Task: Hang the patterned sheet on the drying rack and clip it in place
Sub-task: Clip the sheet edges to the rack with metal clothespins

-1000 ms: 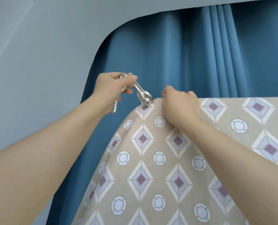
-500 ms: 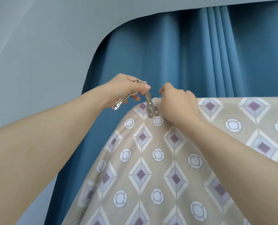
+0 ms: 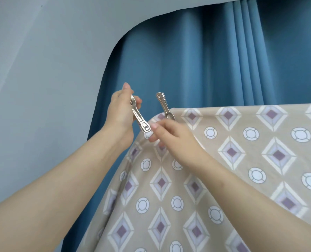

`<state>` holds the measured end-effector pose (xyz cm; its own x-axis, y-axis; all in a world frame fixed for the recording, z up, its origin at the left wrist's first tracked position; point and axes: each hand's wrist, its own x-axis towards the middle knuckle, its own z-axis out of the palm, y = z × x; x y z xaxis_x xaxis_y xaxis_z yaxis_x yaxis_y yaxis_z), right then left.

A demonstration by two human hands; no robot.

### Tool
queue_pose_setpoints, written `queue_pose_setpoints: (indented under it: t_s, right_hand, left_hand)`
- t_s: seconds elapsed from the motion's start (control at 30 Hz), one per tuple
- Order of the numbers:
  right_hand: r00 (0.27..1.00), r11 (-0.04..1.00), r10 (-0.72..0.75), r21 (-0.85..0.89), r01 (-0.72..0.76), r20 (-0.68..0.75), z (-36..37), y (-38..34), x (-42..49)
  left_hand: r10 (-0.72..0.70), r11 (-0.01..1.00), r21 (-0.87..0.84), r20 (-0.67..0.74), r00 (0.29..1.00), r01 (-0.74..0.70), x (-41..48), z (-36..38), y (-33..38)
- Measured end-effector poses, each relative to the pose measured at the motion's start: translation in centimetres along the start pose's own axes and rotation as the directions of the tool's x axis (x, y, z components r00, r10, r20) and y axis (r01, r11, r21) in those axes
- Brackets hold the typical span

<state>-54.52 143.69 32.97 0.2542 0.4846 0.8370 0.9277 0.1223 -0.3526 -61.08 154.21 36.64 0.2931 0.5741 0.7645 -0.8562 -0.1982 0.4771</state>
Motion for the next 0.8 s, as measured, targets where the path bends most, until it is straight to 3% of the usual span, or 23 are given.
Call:
queue_pose_setpoints:
  t_s: [0.1,0.27,0.43,0.5,0.63,0.7,0.8]
  right_hand:
    - [0.996,0.997,0.056,0.051,-0.06,0.075,0.4,-0.8,-0.3]
    - [0.995,0.99,0.088,0.105,-0.092,0.04,0.8,-1.9,0.0]
    - [0.993,0.993,0.061,0.095,-0.071,0.105,0.2,-3.0,-0.1]
    - [0.993,0.97,0.088,0.219,-0.102,0.074,-0.1,-2.9,0.0]
    - [0.985,0.814,0.168,0.569,-0.118,-0.035,-0.9,-2.7,0.4]
    - [0.981,0.754,0.187,0.649,-0.106,-0.057,-1.1,-2.6,0.5]
    - [0.982,0.713,0.176,0.697,-0.078,-0.071,-1.0,-2.8,0.2]
  left_hand:
    - [-0.031,0.999,0.036,0.077,0.997,0.028,-1.2,-0.3,0.1]
    - [-0.059,0.99,0.139,0.2,0.978,0.031,-2.1,-0.8,1.0]
    - [-0.128,0.974,0.218,0.336,0.933,0.056,-3.4,-0.5,2.0]
    - [-0.118,0.957,0.288,0.37,0.922,0.006,-3.5,-0.5,1.9]
    - [-0.087,0.866,0.485,0.388,0.918,-0.123,-4.0,-1.5,1.2]
    - [-0.133,0.85,0.515,0.421,0.897,-0.115,-4.3,-2.2,0.9]
    - [-0.136,0.878,0.475,0.366,0.921,-0.059,-4.1,-2.8,0.6]
